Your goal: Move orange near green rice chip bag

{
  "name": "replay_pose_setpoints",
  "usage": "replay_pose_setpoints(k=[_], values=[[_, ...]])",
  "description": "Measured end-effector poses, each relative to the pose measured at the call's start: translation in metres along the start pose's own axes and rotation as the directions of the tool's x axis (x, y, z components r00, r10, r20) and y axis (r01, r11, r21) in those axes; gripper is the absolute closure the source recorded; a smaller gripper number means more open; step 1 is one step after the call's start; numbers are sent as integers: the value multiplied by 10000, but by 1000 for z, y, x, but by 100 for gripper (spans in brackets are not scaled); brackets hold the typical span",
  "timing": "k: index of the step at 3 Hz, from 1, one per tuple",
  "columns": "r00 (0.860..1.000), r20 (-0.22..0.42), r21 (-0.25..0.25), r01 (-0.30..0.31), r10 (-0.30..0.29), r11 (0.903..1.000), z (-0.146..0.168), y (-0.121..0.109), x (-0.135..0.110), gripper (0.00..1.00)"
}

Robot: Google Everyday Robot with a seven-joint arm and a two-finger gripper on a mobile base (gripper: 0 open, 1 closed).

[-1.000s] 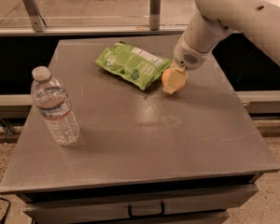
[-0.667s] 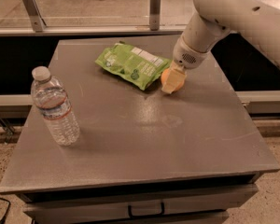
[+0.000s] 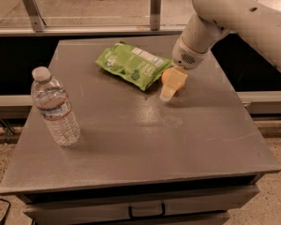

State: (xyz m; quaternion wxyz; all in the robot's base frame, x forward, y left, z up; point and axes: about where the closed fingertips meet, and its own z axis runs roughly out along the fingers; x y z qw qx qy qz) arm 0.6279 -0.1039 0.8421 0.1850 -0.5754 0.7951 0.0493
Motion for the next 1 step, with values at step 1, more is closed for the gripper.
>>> replay_pose_setpoints(k=[1], values=[[10000, 0, -1, 0, 0, 10000, 0, 0, 0, 0]])
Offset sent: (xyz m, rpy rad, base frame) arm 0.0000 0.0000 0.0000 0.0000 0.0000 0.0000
